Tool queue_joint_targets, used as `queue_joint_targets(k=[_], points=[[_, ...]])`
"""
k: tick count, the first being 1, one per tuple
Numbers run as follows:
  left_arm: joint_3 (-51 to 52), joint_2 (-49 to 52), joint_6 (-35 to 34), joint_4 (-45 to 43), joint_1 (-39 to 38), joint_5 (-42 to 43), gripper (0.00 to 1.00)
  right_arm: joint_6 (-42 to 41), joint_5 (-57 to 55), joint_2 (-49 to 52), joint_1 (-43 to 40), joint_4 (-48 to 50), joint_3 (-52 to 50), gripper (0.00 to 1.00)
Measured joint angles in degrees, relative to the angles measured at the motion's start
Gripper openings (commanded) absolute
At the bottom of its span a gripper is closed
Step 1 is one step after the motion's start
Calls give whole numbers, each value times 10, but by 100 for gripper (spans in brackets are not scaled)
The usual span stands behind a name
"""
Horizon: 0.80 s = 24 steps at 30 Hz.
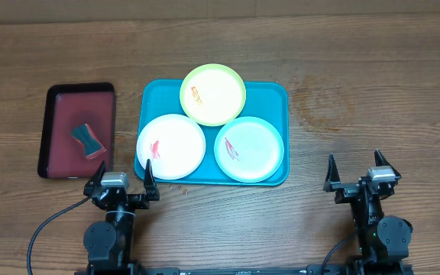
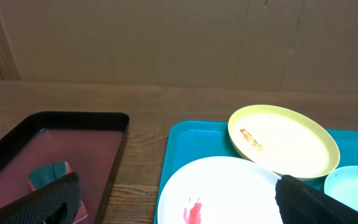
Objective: Clean dirty plates on tray and stack at the side
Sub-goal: 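Raise the left arm and move its gripper toward the sponge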
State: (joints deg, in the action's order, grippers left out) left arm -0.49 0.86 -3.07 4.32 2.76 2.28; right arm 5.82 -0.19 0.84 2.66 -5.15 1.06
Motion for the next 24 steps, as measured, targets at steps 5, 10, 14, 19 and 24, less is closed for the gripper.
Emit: queue_joint_targets(k=[5,10,14,19,24], points=[[0,0,-11,-5,0,4,100,0,0,0,0,0,0,100],[0,0,-41,-70,0,16,100,0,0,0,0,0,0,100],[0,0,-73,-122,0,24,99,0,0,0,0,0,0,100],[0,0,-90,-158,0,51,100,0,0,0,0,0,0,100],[0,0,-88,-191,0,68,100,0,0,0,0,0,0,100]])
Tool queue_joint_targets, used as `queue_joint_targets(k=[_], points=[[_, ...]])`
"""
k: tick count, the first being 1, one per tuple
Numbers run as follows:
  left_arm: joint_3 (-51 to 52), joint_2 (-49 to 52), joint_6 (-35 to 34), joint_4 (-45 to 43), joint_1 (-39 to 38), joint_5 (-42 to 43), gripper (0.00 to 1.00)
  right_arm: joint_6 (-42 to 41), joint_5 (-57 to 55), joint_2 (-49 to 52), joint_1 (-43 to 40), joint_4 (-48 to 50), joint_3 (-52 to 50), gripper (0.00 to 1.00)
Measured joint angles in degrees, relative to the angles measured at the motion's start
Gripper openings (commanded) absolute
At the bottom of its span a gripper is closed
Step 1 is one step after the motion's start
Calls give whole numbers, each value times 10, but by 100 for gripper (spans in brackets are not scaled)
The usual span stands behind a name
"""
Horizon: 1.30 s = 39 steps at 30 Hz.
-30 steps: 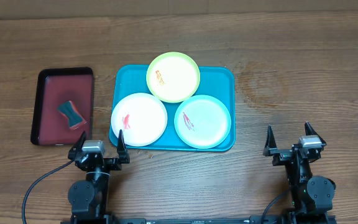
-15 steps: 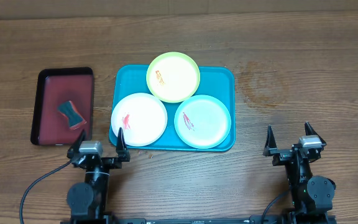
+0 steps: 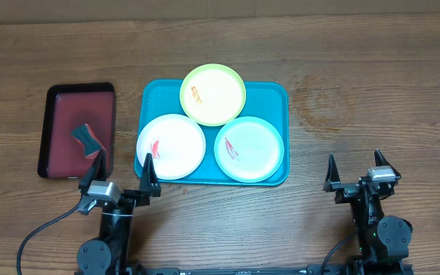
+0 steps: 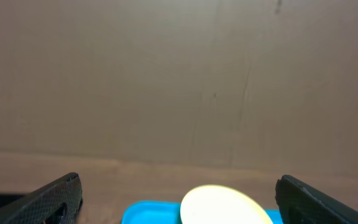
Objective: Clean dirty plates on tray and stack at the side
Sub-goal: 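Raise the left arm and move its gripper toward the sponge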
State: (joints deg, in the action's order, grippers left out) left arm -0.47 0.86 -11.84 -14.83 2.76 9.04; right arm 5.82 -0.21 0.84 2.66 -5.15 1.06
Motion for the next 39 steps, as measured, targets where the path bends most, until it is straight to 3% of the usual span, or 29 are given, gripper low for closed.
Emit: queue_joint_targets(k=[6,11,19,25,32,39], points=[[-24,1,32,32,0,-18,100,0,0,0,0,0,0,100],[-104,43,50,99,0,-90,100,0,0,0,0,0,0,100],[-284,298,65,172,0,-150,100,0,0,0,0,0,0,100],[-453,502,94,292,0,-113,100,0,0,0,0,0,0,100],[-575,599,101,357,2,-67,100,0,0,0,0,0,0,100],[-710,691,59,572,51,-104,100,0,0,0,0,0,0,100]])
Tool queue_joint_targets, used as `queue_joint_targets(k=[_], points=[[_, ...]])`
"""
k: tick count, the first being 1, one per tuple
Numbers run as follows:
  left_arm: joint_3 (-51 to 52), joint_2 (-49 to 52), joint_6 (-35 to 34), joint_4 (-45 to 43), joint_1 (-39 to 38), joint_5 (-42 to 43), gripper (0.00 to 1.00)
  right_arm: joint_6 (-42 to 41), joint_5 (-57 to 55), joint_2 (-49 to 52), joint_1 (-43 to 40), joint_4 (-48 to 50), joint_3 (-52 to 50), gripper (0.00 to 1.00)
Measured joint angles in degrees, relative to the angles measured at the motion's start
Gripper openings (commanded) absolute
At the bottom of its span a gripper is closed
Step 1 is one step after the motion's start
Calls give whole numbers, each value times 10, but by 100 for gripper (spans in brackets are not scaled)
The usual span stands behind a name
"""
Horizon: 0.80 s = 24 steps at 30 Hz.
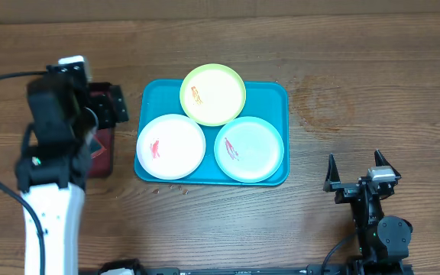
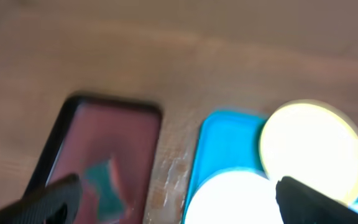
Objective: Clean dirty plates on tray and stack at the side
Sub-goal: 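Raise the left arm and move its gripper toward the sponge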
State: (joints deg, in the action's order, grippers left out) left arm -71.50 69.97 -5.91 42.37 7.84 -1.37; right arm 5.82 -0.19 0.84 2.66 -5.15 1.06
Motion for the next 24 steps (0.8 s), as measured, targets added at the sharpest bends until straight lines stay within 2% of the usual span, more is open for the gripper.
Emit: queue_joint_targets(k=[5,9,15,24], points=[[-44,53,-11,48,22,-2,100,0,0,0,0,0,0,100],[-44,62,-18,26,22,-29,100,0,0,0,0,0,0,100],[-50,73,-89,-12,35,-111,100,0,0,0,0,0,0,100],[-93,167,-124,54,107,-52,99,0,0,0,0,0,0,100]])
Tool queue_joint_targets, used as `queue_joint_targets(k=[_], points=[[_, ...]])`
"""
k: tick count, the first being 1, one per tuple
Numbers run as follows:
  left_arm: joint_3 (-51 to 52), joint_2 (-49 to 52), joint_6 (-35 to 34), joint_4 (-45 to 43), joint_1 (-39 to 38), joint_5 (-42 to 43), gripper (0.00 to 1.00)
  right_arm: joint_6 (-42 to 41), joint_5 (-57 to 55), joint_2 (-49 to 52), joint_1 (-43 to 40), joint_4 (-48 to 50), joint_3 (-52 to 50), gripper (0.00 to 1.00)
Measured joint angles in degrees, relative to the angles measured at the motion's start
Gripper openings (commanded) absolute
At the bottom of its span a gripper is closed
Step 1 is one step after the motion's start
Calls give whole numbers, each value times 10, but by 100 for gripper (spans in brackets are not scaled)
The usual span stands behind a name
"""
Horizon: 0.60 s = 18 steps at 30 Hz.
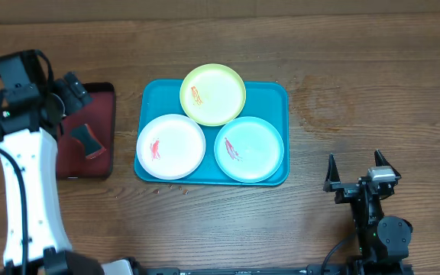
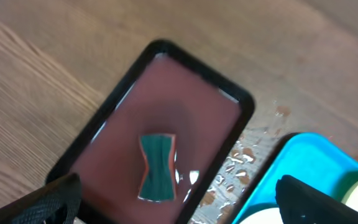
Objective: Clean dirty plates on tray and stack at the side
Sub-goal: 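Raise the left arm and move its gripper toward the sponge, then lower the left gripper onto the sponge and grasp it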
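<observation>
A teal tray (image 1: 277, 95) holds three stained plates: a yellow-green one (image 1: 213, 94) at the back, a white one (image 1: 171, 147) front left and a pale blue one (image 1: 249, 149) front right. A green-topped sponge (image 2: 157, 167) lies in the black tray (image 2: 229, 99) of reddish water; in the overhead view the sponge (image 1: 88, 140) sits near that tray's middle. My left gripper (image 1: 73, 90) hangs open high above the black tray's far end, and both fingertips (image 2: 48, 202) frame the sponge from above. The right gripper (image 1: 354, 162) rests open at the front right, holding nothing.
Water drops (image 2: 247, 155) dot the wood between the two trays. The left arm's white link (image 1: 29, 176) stretches along the table's left side. Bare wooden table (image 1: 357, 76) lies right of the teal tray.
The left arm has shifted left and back. Its wrist camera now looks steeply down on the black tray and sponge, in sharp view instead of blurred. The right arm and the plates are unchanged.
The left gripper first sat open at the table's front edge, facing the trays. Then it tilted upward while still low. Later it was raised over the black tray, and now it hangs open above that tray's far left with the sponge below it.
</observation>
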State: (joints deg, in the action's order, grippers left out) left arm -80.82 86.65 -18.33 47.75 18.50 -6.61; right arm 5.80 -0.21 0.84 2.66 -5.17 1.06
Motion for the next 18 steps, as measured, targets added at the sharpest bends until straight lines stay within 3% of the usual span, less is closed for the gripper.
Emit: queue_joint_targets(k=[18], points=[[-10,139,-9,-67,13,-33,100,0,0,0,0,0,0,100]])
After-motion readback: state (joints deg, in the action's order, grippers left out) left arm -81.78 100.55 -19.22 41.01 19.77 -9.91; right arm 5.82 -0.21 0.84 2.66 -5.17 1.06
